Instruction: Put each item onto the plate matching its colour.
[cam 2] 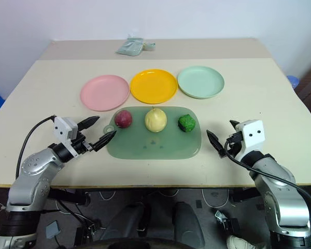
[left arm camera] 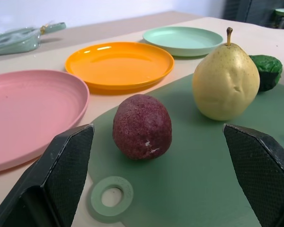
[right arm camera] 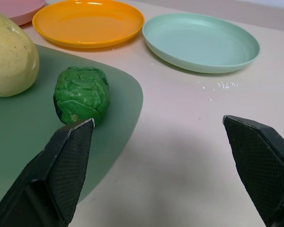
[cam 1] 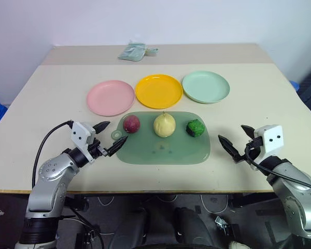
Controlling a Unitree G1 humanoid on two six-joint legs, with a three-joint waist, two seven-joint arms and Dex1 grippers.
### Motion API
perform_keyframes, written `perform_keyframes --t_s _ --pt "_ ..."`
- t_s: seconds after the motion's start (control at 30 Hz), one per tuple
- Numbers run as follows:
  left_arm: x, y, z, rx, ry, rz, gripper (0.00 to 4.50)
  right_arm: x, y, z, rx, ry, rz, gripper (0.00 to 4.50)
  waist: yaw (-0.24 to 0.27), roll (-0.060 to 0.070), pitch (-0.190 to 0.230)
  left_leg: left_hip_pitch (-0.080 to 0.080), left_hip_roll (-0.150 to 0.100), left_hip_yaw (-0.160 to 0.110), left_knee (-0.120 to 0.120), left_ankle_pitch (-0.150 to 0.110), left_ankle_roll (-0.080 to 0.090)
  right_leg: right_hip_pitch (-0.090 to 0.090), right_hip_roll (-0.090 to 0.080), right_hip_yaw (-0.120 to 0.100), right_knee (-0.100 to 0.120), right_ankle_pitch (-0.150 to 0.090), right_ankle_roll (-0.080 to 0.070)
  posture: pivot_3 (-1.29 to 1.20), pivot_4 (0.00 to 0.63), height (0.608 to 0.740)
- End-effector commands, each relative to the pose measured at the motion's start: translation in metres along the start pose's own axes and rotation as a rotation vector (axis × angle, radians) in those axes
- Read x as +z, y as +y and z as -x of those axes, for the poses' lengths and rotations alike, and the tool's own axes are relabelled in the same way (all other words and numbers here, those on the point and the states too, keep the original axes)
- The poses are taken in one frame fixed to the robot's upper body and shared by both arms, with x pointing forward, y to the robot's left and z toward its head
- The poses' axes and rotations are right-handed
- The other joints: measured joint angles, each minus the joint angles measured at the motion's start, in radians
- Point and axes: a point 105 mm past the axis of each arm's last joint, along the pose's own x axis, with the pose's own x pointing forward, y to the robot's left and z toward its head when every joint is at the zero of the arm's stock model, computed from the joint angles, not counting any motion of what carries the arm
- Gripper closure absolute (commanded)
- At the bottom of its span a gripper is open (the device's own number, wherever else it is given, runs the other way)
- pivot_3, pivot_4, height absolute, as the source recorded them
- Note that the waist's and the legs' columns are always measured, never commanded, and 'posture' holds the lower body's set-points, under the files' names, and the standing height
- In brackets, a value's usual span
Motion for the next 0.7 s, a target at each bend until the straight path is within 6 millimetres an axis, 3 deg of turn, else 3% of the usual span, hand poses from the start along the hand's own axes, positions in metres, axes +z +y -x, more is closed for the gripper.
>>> perform_keyframes --t_s 0.03,0.7 --pt "0.0151 -0.002 0.0 -0.015 -0.03 -0.039 0.0 0.0135 0.0024 -0.0013 0.007 -0.042 0.027 0.06 0.0 0.0 0.0 0.0 0.0 0.0 0.0 0.0 0.0 0.0 0.0 0.0 0.0 0.0 0.0 0.0 0.15 0.74" --pt "0.0205 -0.0016 -0.0024 0.0 -0.036 -0.019 0.0 0.0121 0.004 0.0025 0.02 -0.043 0.025 0.06 0.0 0.0 0.0 0.0 0.0 0.0 0.0 0.0 0.0 0.0 0.0 0.0 0.0 0.0 0.0 0.0 0.15 0.74"
